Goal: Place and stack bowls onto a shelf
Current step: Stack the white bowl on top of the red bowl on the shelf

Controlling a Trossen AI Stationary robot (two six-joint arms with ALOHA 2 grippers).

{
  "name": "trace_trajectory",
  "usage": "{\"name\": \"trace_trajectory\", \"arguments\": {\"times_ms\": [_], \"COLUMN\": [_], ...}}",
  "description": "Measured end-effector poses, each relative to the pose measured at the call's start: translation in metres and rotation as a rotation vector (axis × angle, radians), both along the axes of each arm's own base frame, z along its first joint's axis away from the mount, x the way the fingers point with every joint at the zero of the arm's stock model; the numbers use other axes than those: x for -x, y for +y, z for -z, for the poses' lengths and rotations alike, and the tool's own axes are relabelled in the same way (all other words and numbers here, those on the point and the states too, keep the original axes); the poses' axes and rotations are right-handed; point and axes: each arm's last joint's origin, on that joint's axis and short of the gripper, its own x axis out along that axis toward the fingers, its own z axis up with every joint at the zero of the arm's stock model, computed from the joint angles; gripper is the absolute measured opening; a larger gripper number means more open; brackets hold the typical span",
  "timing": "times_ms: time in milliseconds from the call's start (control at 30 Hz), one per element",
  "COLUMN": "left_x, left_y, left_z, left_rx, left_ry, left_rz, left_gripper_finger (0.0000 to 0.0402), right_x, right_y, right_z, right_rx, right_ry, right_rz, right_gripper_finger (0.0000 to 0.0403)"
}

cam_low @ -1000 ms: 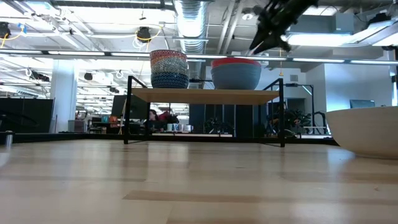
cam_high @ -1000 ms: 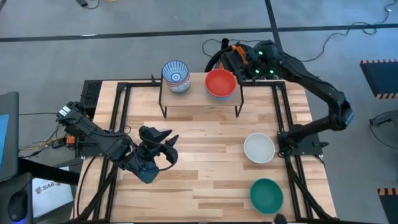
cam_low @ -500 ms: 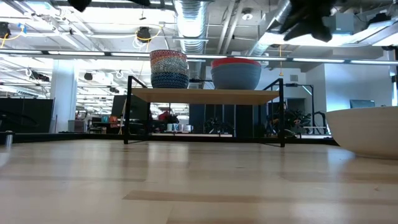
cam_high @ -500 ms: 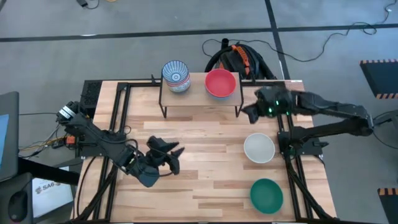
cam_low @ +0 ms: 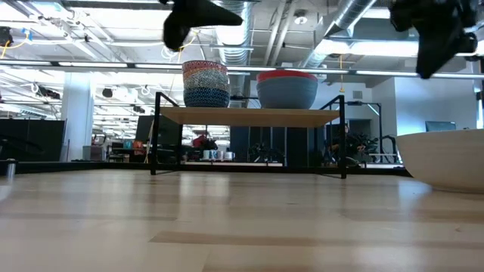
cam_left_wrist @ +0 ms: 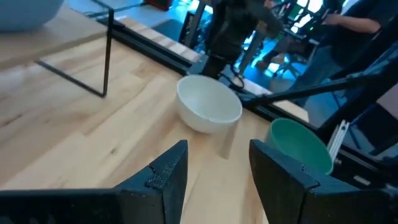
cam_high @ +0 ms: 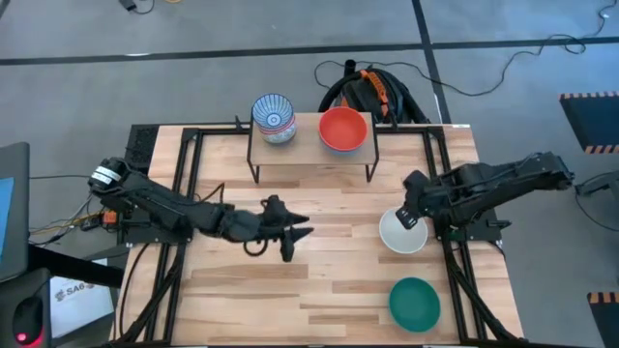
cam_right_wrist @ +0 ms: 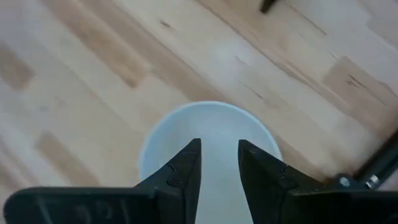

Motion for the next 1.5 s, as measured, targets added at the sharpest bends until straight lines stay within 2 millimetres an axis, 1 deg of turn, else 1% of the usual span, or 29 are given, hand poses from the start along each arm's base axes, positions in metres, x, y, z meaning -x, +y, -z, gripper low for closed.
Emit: {"name": "trace_trajectory", "arguments": {"times_ms": [67,167,267,367,467,533,667,900,1067,1200,1367,1500], "left_x": [-0.003,-0.005,-0.005,-0.005,-0.004,-0.003,0.001,0.005,0.005,0.005,0.004,0.003], "left_y": [0.008,0.016,0.018,0.017,0.015,0.013,0.007,-0.001,-0.001,0.001,0.005,0.009], "left_z": [-0.001,-0.001,-0.001,0.0,0.002,0.004,0.008,0.008,0.008,0.008,0.009,0.009], "left_rx": [-0.004,-0.007,-0.007,0.002,0.016,0.026,0.049,0.031,0.048,0.049,0.045,0.046], "left_ry": [-0.003,0.002,0.002,0.001,0.022,0.038,0.065,0.057,0.052,0.053,0.056,0.055], "left_rz": [-0.002,-0.02,-0.026,-0.027,-0.025,-0.031,-0.067,-0.14,-0.147,-0.157,-0.175,-0.188], "left_gripper_finger": [0.0155,0.0155,0.0155,0.0155,0.0155,0.0155,0.0155,0.0155,0.0155,0.0155,0.0155,0.0155], "right_x": [0.001,0.002,0.005,0.01,0.013,0.014,0.014,0.014,0.013,0.013,0.013,0.011], "right_y": [0.0,-0.003,-0.007,-0.01,-0.011,-0.011,-0.011,-0.01,-0.01,-0.01,-0.009,-0.008], "right_z": [0.01,0.033,0.056,0.071,0.079,0.08,0.086,0.101,0.105,0.114,0.115,0.115], "right_rx": [0.015,0.011,-0.023,-0.025,-0.012,-0.005,-0.004,-0.025,-0.033,-0.053,-0.06,-0.101], "right_ry": [0.039,0.082,0.154,0.207,0.234,0.241,0.251,0.25,0.231,0.225,0.22,0.203], "right_rz": [0.016,0.039,0.068,0.107,0.115,0.1,0.058,0.007,0.006,0.001,0.002,-0.009], "right_gripper_finger": [0.0137,0.0155,0.0179,0.0199,0.0208,0.0209,0.0204,0.0195,0.0177,0.0149,0.0092,0.004]}}
